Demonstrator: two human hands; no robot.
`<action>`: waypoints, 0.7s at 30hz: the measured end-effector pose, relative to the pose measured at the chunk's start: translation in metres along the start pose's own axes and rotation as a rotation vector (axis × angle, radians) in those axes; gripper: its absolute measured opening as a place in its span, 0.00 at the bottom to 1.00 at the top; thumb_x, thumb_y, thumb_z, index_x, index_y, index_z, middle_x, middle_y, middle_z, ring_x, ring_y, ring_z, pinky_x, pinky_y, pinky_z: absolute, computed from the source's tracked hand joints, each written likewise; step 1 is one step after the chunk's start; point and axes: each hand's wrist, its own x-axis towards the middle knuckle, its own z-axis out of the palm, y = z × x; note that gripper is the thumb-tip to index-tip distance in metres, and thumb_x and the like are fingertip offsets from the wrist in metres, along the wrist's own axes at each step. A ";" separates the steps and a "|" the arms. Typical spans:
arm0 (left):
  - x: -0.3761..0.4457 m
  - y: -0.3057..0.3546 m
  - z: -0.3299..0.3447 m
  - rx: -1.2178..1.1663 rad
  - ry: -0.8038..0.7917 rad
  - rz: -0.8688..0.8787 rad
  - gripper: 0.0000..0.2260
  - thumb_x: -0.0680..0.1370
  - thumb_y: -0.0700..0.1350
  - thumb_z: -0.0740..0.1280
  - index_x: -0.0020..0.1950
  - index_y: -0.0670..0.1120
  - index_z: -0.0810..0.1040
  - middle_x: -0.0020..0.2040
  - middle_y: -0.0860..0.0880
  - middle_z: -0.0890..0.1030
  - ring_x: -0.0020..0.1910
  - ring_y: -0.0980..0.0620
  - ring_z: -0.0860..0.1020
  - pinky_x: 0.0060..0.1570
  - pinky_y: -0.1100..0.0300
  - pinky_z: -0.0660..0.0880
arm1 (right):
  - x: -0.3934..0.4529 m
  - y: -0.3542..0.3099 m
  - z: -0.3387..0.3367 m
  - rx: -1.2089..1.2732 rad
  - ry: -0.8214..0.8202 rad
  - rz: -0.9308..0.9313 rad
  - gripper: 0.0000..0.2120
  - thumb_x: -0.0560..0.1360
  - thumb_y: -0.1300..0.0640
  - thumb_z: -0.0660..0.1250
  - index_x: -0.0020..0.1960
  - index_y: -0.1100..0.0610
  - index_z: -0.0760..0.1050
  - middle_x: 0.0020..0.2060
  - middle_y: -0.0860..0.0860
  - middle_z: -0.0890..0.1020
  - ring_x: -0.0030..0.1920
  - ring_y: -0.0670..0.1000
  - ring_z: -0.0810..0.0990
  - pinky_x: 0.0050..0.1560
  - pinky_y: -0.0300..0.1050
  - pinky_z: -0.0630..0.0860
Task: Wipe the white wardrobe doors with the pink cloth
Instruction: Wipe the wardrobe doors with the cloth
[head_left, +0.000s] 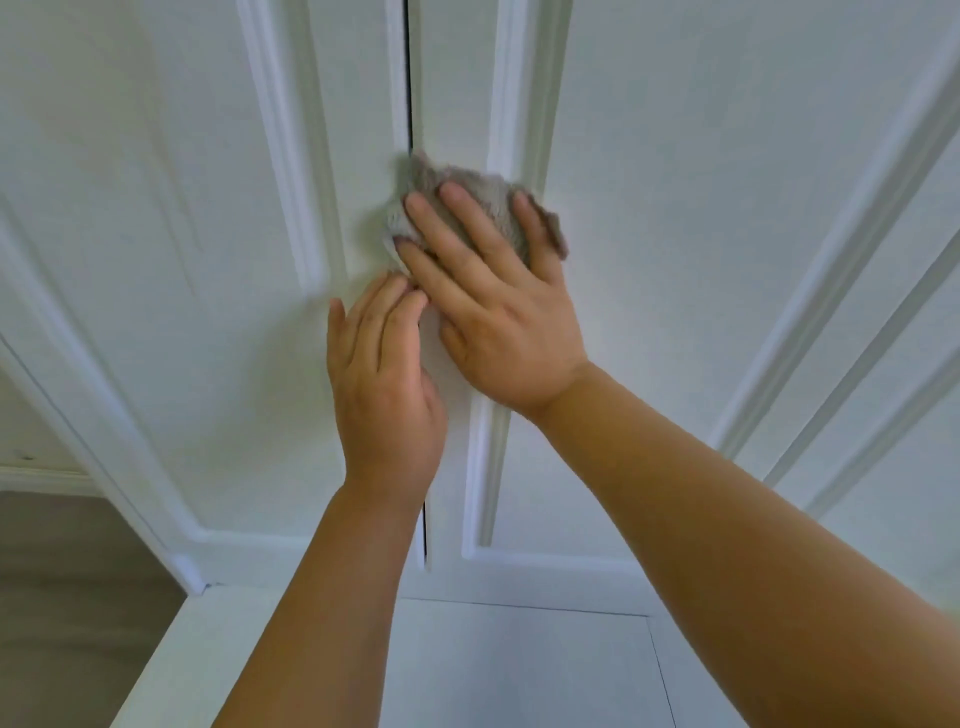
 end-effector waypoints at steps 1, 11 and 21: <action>-0.003 -0.002 0.000 -0.005 0.018 -0.021 0.18 0.75 0.29 0.54 0.58 0.37 0.79 0.60 0.40 0.80 0.69 0.44 0.73 0.75 0.41 0.61 | -0.022 -0.003 0.000 0.022 -0.071 -0.064 0.24 0.79 0.61 0.62 0.75 0.54 0.70 0.75 0.52 0.70 0.77 0.55 0.65 0.77 0.62 0.55; -0.037 -0.007 -0.001 -0.046 -0.092 0.086 0.16 0.69 0.27 0.57 0.47 0.40 0.81 0.47 0.44 0.81 0.50 0.42 0.79 0.57 0.53 0.70 | -0.178 0.011 -0.022 -0.114 -0.748 -0.603 0.34 0.78 0.61 0.60 0.82 0.55 0.54 0.81 0.51 0.53 0.81 0.53 0.48 0.80 0.55 0.40; -0.062 -0.009 0.014 -0.032 -0.146 0.024 0.19 0.64 0.25 0.59 0.48 0.40 0.81 0.48 0.43 0.79 0.50 0.42 0.78 0.51 0.53 0.68 | -0.098 -0.009 -0.004 -0.135 -0.071 0.230 0.26 0.78 0.56 0.64 0.76 0.53 0.69 0.76 0.54 0.66 0.77 0.58 0.63 0.77 0.64 0.51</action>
